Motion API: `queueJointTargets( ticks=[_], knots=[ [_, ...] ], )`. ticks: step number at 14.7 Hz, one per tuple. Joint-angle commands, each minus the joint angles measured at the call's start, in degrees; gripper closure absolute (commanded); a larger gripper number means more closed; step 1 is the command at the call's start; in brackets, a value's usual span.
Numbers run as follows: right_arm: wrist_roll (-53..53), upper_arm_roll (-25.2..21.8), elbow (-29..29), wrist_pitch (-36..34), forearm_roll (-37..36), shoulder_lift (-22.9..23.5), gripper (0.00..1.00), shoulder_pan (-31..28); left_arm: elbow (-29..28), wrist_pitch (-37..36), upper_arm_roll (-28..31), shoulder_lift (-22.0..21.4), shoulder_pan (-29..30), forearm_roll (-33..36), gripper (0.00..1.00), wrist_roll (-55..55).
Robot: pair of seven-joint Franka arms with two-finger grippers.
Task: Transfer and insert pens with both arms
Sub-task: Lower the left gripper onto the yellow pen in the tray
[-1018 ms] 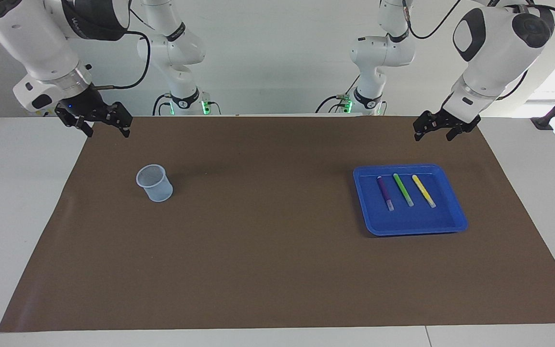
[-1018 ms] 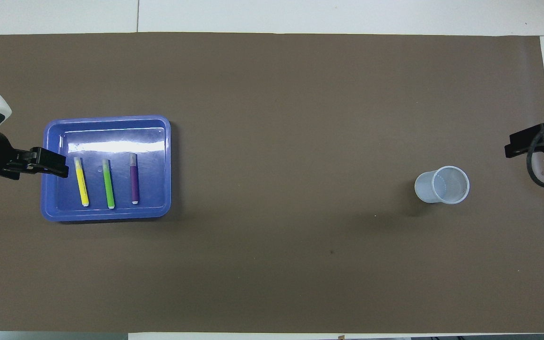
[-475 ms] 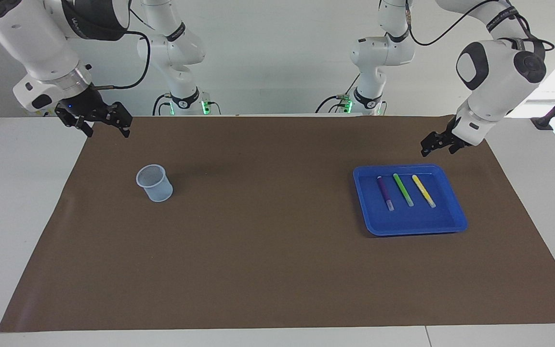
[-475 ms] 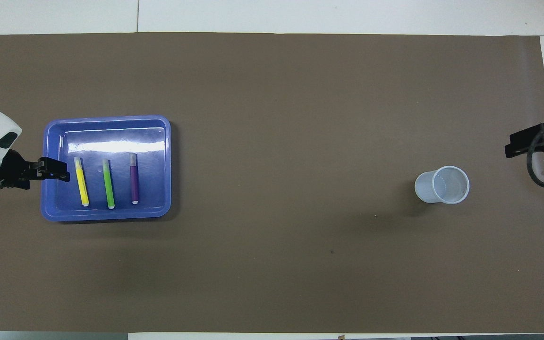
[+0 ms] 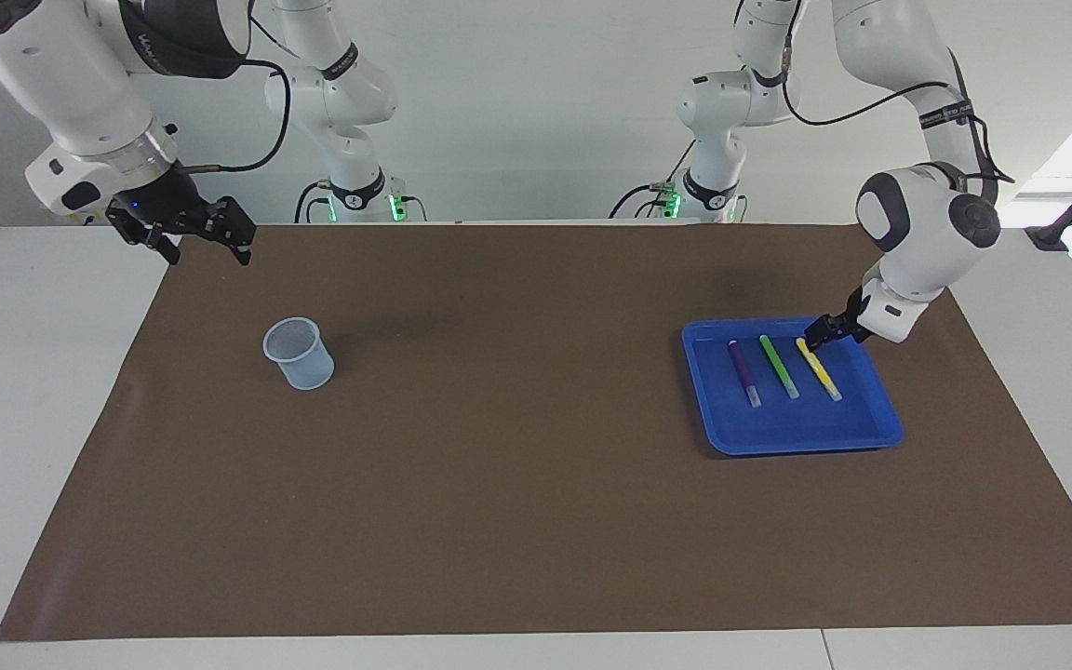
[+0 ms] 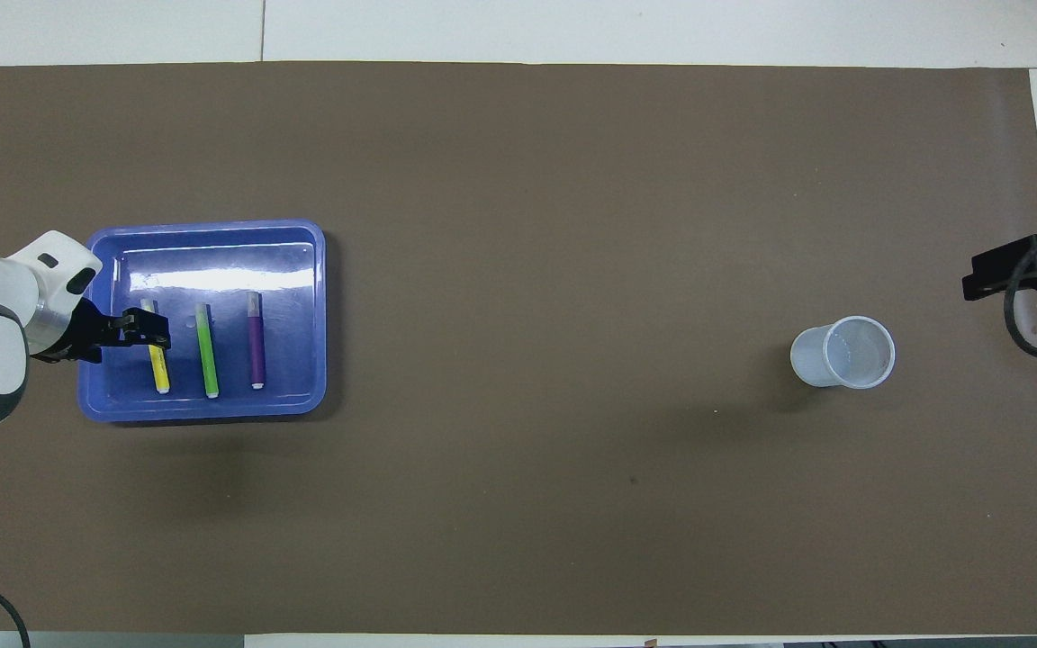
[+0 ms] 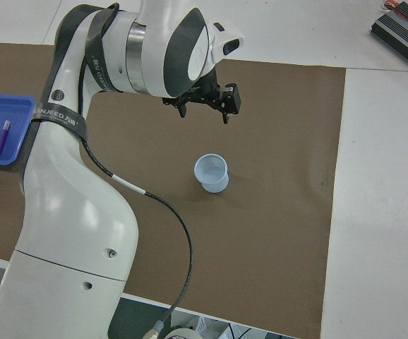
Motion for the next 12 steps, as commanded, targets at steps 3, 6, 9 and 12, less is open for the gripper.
queueJointTargets(
  ticks=[3,6,9,12],
  knots=[
    [-1.3,0.3,-0.6,-0.8,0.8,-0.8,0.0,-0.8,0.3,4.0,0.1,3.0,-0.2,0.3,0.05,0.3],
    [-1.3,0.3,-0.6,-0.8,0.8,-0.8,0.0,-0.8,1.0,4.8,0.1,4.2,-0.2,0.3,0.1,0.3],
    [-1.3,0.3,-0.6,-0.8,0.8,-0.8,0.0,-0.8,1.8,4.9,0.1,5.1,-0.3,0.3,0.16,0.3],
    [-1.3,0.3,-0.6,-0.8,0.8,-0.8,0.0,-0.8,2.5,4.8,0.1,5.7,-0.3,0.3,0.23,0.3]
  ],
)
